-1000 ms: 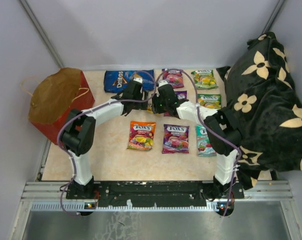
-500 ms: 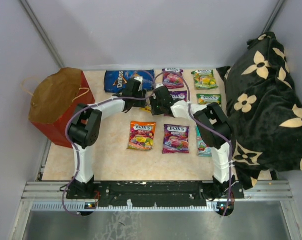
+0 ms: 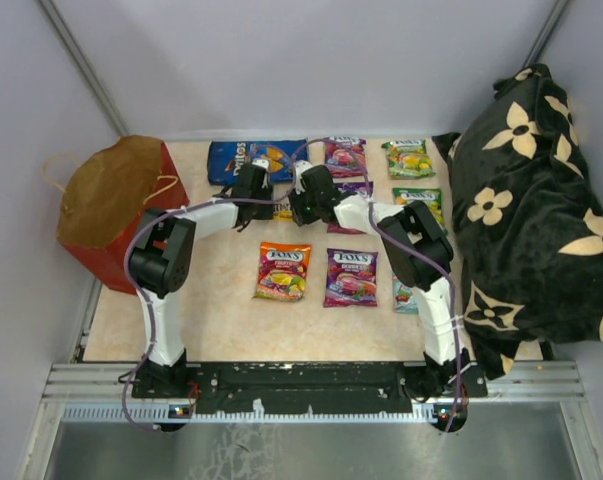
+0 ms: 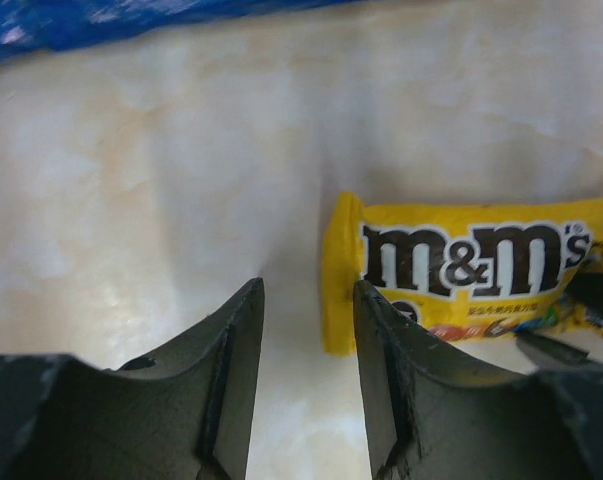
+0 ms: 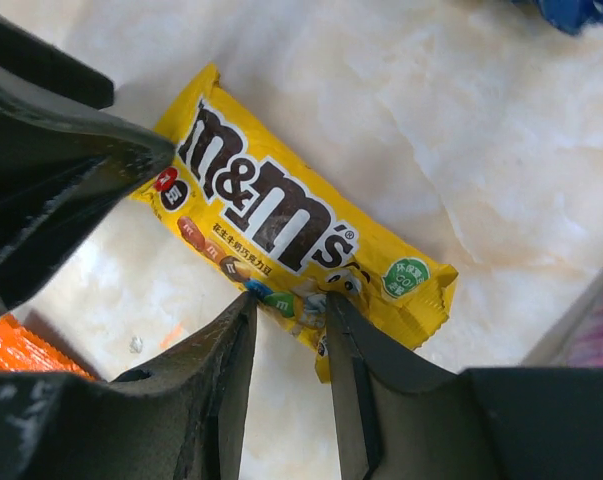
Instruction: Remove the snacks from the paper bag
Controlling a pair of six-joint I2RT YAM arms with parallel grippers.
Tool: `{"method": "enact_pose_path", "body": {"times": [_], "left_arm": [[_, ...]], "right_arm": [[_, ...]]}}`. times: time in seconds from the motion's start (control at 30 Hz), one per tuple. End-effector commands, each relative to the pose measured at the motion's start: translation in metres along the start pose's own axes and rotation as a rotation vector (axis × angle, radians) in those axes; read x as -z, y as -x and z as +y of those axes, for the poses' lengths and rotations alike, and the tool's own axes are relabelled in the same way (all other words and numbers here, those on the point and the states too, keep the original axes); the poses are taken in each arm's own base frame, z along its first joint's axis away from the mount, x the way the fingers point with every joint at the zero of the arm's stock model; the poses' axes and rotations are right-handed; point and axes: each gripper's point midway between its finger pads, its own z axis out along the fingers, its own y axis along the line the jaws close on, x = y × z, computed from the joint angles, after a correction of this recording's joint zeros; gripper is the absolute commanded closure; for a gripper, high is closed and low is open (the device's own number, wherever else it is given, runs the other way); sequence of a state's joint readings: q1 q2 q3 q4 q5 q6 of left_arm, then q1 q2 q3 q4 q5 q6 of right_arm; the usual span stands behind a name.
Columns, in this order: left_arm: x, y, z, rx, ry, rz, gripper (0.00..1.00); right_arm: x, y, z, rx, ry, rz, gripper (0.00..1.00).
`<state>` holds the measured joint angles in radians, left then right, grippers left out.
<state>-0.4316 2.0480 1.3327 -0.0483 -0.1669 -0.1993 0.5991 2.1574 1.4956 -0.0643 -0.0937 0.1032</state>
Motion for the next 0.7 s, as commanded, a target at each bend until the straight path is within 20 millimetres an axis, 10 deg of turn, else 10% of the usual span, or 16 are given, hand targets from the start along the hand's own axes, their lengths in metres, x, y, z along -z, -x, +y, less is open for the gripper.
{"method": "enact_pose_path", "body": {"times": [0.0, 0.37, 0.67], "left_arm": [[0.011, -0.018, 0.032, 0.053, 0.045, 0.043, 0.52], [0.025, -0.003, 0.043, 0.08, 0.065, 0.012, 0.45], [0.089, 0.076, 0.032, 0.084, -0.008, -0.156, 0.1]], "right_arm": [[-0.012, 0.01, 0.009, 0.041, 0.069, -0.004, 0.65], [-0.012, 0.027, 0.016, 0.034, 0.096, -0.025, 0.59], [0.066, 0.121, 0.043, 0.047, 0.191, -0.185, 0.2]]}}
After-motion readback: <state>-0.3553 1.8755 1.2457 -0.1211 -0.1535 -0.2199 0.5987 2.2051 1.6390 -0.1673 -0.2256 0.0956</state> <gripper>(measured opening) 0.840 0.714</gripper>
